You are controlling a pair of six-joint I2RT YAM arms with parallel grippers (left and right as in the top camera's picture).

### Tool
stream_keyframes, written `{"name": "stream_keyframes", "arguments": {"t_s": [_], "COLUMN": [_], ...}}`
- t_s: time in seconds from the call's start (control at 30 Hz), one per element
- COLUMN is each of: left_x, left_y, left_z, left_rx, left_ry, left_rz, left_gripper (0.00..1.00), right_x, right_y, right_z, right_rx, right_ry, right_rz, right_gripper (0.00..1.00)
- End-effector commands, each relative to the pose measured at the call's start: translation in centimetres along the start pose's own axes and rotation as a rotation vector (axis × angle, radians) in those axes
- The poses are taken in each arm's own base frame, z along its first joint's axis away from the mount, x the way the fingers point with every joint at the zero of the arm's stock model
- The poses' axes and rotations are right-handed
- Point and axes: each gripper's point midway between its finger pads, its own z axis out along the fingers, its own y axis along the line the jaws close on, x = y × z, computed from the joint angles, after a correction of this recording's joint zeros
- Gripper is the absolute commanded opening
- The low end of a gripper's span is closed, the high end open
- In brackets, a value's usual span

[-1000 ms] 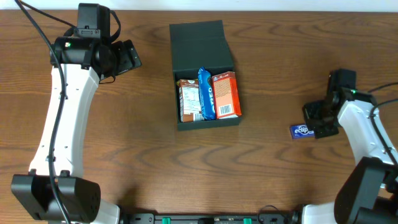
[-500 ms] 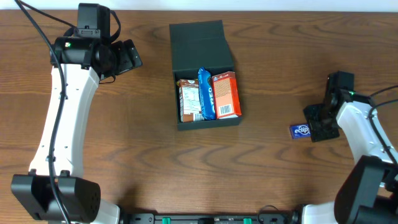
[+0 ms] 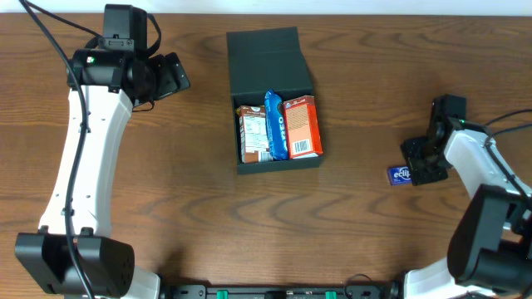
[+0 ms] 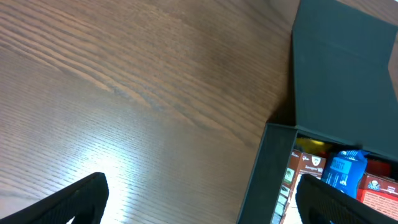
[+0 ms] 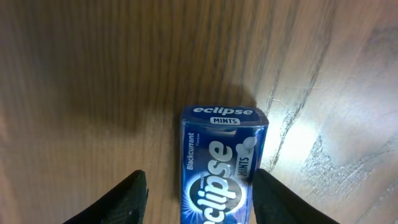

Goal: Pack container
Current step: 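Grasp the Eclipse mints tin with the right gripper and lift it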

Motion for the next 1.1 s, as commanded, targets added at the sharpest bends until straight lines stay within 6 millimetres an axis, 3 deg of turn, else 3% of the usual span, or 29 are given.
{"name": "stream_keyframes", "arguments": {"t_s": [0.0,0.27,0.87,1.07], "left_x": [-0.8,-0.8,-0.8,-0.8], "left_y": [0.3,0.3,0.3,0.3], "left_z": [-0.7,-0.7,-0.7,-0.7], "left_rx": [-0.009,-0.009,-0.009,-0.009], "left_ry": [-0.029,-0.029,-0.029,-0.031], "left_rz": [-0.011,-0.012,-0.012,-0.011], "left_gripper": [0.98,0.98,0.97,0.97], "right_x": [1.2,1.3,1.3,1.9], "right_y": [-0.4,-0.5,0.6,4.1], "right_z": [1.5,2.6,2.6,1.8], "right_rx": [0.036,0.051,0.007,-0.146], "right_ry": [0.058,0.069,0.077,0.124], "right_rz": [-0.025,-0.025,-0.07,-0.196], "right_gripper": [0.54,0.51,0.31,0.22]}}
